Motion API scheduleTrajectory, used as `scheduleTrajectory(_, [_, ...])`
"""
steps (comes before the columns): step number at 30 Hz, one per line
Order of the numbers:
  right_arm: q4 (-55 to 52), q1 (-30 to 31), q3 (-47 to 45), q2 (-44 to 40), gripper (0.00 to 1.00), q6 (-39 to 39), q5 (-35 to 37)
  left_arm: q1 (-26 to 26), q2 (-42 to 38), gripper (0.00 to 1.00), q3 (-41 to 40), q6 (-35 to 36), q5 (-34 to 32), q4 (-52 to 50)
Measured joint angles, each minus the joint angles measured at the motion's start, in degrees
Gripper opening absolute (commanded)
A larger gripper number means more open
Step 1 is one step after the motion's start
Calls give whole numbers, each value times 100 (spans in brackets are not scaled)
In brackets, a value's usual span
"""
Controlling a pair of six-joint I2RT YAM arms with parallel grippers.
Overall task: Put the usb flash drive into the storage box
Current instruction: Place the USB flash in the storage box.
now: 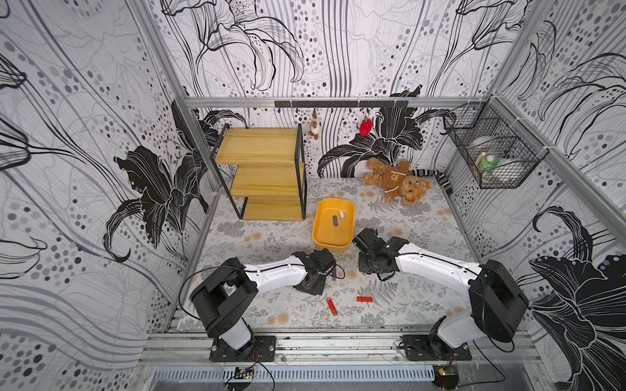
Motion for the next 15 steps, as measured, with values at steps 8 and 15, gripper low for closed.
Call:
scheduleTrajectory(8, [-157,-22,1239,251,0,-363,192,26,0,0,96,-149,81,-55])
scheduleTrajectory(15, [-278,-70,2264,933,0,-688,247,654,-424,0,621,-160,264,-363])
